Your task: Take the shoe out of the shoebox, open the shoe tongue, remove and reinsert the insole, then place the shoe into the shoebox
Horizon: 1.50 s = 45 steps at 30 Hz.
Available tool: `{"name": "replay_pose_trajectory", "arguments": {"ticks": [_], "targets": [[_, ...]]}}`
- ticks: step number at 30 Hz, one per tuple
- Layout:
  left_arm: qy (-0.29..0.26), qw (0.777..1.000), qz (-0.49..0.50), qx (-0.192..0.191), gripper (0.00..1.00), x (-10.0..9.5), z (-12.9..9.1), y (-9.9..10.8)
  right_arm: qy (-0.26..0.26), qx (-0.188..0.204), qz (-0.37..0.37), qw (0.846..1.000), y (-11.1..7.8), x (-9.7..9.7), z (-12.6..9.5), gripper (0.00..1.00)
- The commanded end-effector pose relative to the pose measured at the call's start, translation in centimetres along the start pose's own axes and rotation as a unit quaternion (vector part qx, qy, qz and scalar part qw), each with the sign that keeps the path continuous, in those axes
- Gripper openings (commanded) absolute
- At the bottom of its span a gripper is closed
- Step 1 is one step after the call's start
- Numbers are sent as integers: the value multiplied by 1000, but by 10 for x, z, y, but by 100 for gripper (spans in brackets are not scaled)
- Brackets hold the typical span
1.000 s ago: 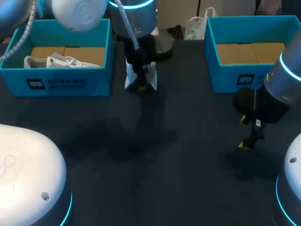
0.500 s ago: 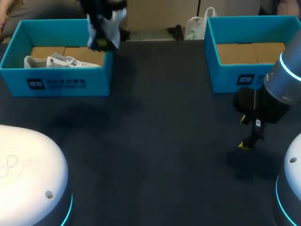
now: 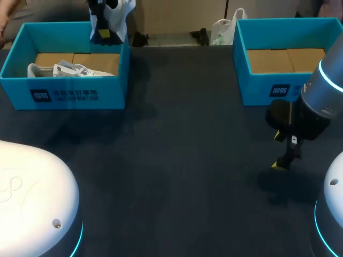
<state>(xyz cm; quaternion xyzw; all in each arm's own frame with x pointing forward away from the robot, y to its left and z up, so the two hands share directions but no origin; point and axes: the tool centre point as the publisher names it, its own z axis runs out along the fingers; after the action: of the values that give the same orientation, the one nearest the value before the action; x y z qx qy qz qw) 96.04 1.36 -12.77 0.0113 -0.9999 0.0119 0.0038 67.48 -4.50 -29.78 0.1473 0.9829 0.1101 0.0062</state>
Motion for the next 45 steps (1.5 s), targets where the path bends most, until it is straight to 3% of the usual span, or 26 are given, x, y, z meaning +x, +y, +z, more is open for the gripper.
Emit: {"name": "replay_pose_trajectory", "arguments": {"ticks": [1, 5, 10, 13, 17, 30, 35, 38, 45], "targets": [[22, 1000, -1, 10, 0, -39, -15, 45, -1, 0, 0, 1000, 0, 1, 0, 100], [42, 999, -25, 17, 0, -85, -19, 91, -1, 0, 0, 1000, 0, 1, 0, 100], [69, 997, -17, 14, 0, -128, -13, 133, -1, 0, 0, 1000, 0, 1, 0, 100], [74, 997, -16, 14, 0, -150, -9, 157, -1, 0, 0, 1000, 0, 1, 0, 100], [77, 996, -30, 16, 0, -166, -6, 183, -1, 0, 0, 1000, 0, 1, 0, 100], [70, 996, 46, 17, 0, -175, 7, 234, -1, 0, 0, 1000, 0, 1, 0, 100], [35, 990, 137, 8, 0, -170, 13, 245, -1, 0, 0, 1000, 0, 1, 0, 100], [7, 959, 283, -10, 0, -161, 15, 253, -1, 0, 0, 1000, 0, 1, 0, 100], [7, 959, 283, -10, 0, -161, 15, 253, -1, 0, 0, 1000, 0, 1, 0, 100]]}}
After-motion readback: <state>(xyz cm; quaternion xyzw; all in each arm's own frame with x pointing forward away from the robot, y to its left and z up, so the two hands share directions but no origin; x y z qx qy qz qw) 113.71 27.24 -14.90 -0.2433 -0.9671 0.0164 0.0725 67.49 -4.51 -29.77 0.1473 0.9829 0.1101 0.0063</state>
